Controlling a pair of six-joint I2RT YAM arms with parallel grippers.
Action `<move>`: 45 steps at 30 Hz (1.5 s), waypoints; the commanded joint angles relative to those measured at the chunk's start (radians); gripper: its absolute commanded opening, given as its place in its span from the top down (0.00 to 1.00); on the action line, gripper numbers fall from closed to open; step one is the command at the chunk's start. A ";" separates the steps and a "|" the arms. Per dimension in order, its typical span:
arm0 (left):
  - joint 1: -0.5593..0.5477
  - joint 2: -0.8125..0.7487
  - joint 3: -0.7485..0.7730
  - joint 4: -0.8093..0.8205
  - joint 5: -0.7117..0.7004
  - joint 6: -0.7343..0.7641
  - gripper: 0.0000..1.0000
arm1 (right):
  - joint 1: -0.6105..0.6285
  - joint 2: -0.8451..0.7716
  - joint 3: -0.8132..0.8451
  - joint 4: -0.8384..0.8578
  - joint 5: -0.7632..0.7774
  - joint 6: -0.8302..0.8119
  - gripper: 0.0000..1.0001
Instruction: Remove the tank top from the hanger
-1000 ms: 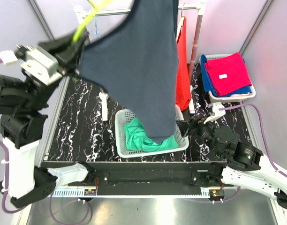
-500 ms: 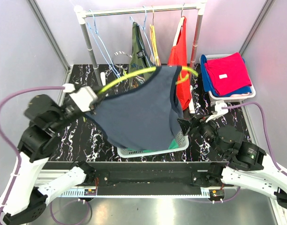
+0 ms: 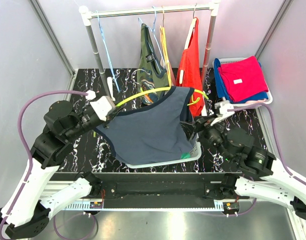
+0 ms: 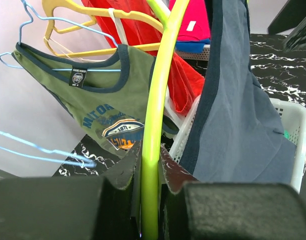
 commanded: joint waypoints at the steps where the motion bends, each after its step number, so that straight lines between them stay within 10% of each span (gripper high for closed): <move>1: -0.001 -0.016 0.021 0.114 0.031 -0.031 1.00 | -0.001 0.048 0.012 0.128 -0.041 -0.033 0.20; 18: -0.001 -0.023 0.027 0.101 0.061 -0.051 1.00 | -0.001 0.164 0.045 0.266 -0.054 -0.106 0.23; 30: -0.003 -0.023 0.032 0.092 0.052 -0.035 1.00 | -0.001 0.111 0.034 0.271 -0.027 -0.112 0.88; 45: 0.000 -0.043 0.021 0.068 0.054 0.006 1.00 | -0.001 -0.225 -0.058 0.108 0.456 -0.069 0.97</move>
